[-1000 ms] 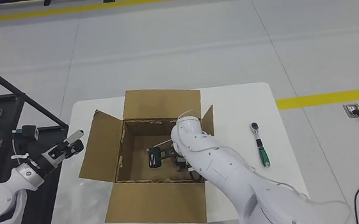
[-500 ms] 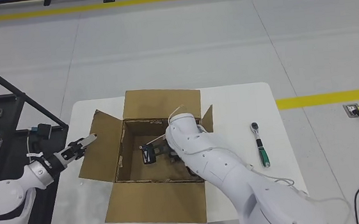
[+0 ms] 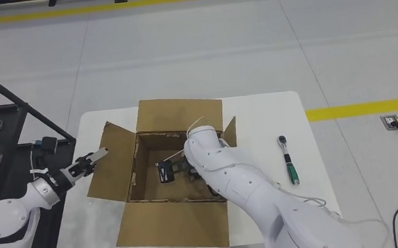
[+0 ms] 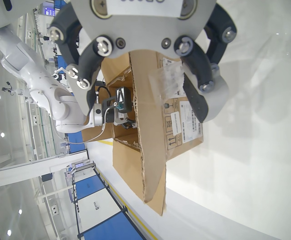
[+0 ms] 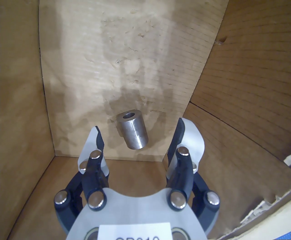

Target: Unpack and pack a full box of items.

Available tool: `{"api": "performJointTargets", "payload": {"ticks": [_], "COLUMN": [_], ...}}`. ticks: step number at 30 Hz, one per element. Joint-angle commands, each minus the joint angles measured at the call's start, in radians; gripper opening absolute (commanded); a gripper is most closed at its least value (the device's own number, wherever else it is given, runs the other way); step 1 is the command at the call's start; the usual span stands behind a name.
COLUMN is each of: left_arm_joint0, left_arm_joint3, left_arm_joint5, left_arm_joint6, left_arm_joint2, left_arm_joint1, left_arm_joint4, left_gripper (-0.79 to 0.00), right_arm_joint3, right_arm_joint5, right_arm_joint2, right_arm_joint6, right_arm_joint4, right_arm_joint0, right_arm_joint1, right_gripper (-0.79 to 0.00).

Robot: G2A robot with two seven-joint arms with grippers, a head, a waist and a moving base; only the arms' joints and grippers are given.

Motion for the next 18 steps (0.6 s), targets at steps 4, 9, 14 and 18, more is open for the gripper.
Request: {"api": "performJointTargets", "payload": {"ticks": [4,9,14,18], "left_arm_joint0": [0.000,0.026,0.026,0.036], "left_arm_joint3": [0.047,0.043,0.043,0.028], "left_arm_joint5": [0.033,0.074,0.074,0.072], "left_arm_joint6": [0.057,0.129,0.129,0.140], "left_arm_joint2": [-0.025,-0.048,-0.048,-0.045], "left_arm_joint1": [-0.002,-0.009,-0.009,-0.010], "left_arm_joint4": [-0.049,-0.143,-0.143,-0.135], "left_gripper": [0.000,0.000,0.000,0.000], "right_arm_joint3": [0.000,0.000,-0.004,-0.023], "right_arm_joint5": [0.000,0.000,0.006,0.053], "right_arm_joint2": [0.000,0.000,0.000,-0.007], "right_arm_joint6": [0.000,0.000,-0.004,0.010], "right_arm_joint4": [0.000,0.000,-0.001,-0.022], "right_arm_joint0": [0.000,0.000,-0.002,-0.021], "right_arm_joint1": [0.000,0.000,0.000,0.003], "right_gripper": [0.000,0.000,0.000,0.000]}}
